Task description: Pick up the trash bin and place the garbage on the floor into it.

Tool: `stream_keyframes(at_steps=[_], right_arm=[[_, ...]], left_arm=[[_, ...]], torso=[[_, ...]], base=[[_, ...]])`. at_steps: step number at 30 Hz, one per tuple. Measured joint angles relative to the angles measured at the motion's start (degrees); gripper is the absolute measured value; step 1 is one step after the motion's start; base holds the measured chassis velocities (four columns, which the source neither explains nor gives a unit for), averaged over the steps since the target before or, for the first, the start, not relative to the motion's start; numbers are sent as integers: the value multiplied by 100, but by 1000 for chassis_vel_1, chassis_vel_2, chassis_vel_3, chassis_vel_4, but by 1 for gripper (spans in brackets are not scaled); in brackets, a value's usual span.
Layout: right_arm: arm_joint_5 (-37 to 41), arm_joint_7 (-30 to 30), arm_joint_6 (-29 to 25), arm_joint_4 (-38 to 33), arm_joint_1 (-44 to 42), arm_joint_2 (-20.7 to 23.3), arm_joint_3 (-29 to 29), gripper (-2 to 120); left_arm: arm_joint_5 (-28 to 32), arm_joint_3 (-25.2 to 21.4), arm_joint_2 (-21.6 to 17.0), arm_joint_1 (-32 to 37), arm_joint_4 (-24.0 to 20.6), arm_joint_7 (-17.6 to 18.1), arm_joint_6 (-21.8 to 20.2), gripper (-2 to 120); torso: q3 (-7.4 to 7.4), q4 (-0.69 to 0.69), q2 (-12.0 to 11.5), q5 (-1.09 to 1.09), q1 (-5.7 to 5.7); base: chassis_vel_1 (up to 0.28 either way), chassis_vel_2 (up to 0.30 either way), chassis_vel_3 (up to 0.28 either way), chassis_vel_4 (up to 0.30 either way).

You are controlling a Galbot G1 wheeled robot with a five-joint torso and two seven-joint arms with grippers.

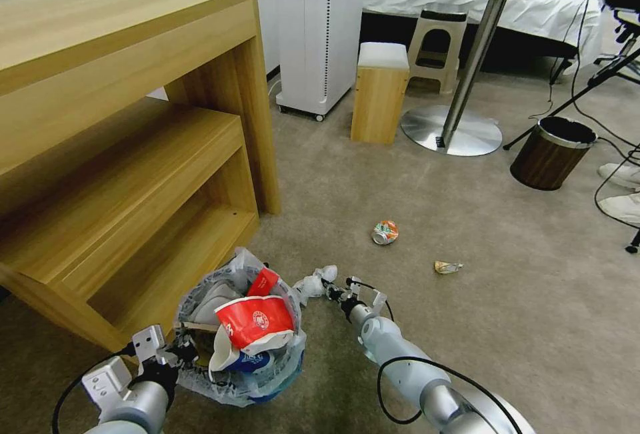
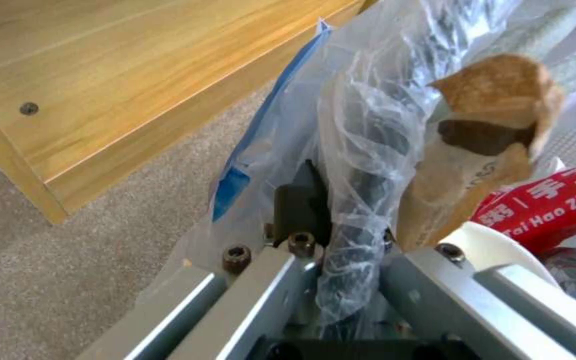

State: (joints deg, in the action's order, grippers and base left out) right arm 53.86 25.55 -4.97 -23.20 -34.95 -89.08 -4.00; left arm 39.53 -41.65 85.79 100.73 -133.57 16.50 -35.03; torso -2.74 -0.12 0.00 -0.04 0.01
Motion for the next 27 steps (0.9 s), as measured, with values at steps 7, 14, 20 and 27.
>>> stream_keyframes(at_steps=[7,14,20,27], right_arm=[[83,491,-505,-428,-207,389,345,0],[71,1276,-1043,-990,-413,861,633,0],[104,2314,-1322,-1463,-545,1165,708,0],[272,3087,-1517,-2346,-756,1616,821,0]], left_arm=[[-32,-21,-7,-111,211,1,8,0],[-64,-37,1,-188,369,7,24,0],[-116,-34,27,-256,530,5,53,0],[-117,-51,17,-382,726,9,57,0]], torso=[[0,0,0,0,0],[0,-1,0,0,0],[0,0,0,0,0],[0,0,0,0,0]], base=[[0,0,0,0],[0,0,0,0],[0,0,0,0],[0,0,0,0]])
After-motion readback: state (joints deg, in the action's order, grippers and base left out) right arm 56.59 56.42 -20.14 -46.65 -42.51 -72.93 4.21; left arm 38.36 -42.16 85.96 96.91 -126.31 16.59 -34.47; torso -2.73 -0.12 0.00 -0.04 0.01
